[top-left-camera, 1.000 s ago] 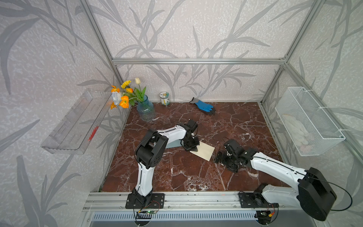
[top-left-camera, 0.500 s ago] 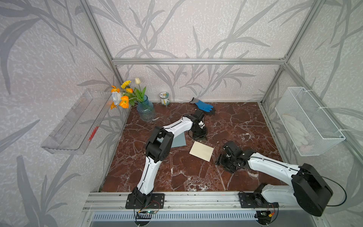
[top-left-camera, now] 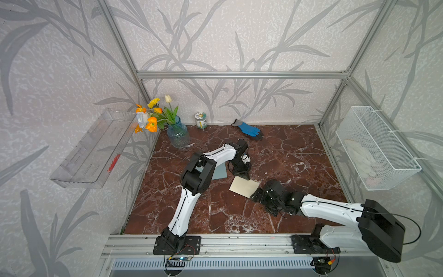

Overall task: Fold the letter paper in half and place it into the envelope
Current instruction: Pick up the letter paper from the center of the board.

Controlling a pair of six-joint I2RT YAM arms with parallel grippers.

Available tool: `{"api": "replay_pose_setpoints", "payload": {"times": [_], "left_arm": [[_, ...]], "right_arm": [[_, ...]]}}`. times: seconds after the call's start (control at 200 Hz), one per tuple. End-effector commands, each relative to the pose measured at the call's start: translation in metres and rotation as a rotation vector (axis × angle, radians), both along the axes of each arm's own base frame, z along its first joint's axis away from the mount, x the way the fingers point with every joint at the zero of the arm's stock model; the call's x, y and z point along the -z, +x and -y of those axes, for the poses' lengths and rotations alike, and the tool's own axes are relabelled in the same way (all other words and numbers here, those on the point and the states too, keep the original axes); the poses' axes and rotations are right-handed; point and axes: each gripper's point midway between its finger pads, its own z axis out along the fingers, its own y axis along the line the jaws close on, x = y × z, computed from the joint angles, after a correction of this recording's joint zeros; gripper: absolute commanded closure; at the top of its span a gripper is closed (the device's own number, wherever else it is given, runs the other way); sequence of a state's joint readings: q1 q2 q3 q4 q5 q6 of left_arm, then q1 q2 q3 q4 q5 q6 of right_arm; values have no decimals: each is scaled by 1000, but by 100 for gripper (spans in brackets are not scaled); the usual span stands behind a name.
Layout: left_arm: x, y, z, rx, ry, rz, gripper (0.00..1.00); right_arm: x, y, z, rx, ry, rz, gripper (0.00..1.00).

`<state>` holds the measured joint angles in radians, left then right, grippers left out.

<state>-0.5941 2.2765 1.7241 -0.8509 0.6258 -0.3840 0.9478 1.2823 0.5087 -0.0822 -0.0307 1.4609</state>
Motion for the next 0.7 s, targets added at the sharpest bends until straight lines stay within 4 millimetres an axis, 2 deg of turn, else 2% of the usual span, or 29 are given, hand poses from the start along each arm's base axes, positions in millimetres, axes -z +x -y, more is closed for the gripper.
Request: {"api": "replay_pose_setpoints", "payload": {"times": [0.0,0.19,0.315,0.445,0.565,0.665,0.695], "left_arm": [[14,-11,-29,-8,125,-2,100],[29,-13,-54,-143,195,2,100],[32,-4,-59,-268,177,1,100],[32,-1,-57,-338,159,-6,100],[33,-5,-57,-372,150,-29,100],[34,-12,-62,-383,160,-38,100],[34,-13,-63,-386,162,-36,100]], "right_arm": [[24,-6,4,175,-43,-13,0],[48,-21,-5,365,25,8,0],[51,-31,-10,462,33,28,2],[53,-34,-6,545,9,44,5],[55,-27,-2,645,0,89,12],[63,-23,-3,701,9,104,22],[72,-23,-2,709,1,105,25]]}}
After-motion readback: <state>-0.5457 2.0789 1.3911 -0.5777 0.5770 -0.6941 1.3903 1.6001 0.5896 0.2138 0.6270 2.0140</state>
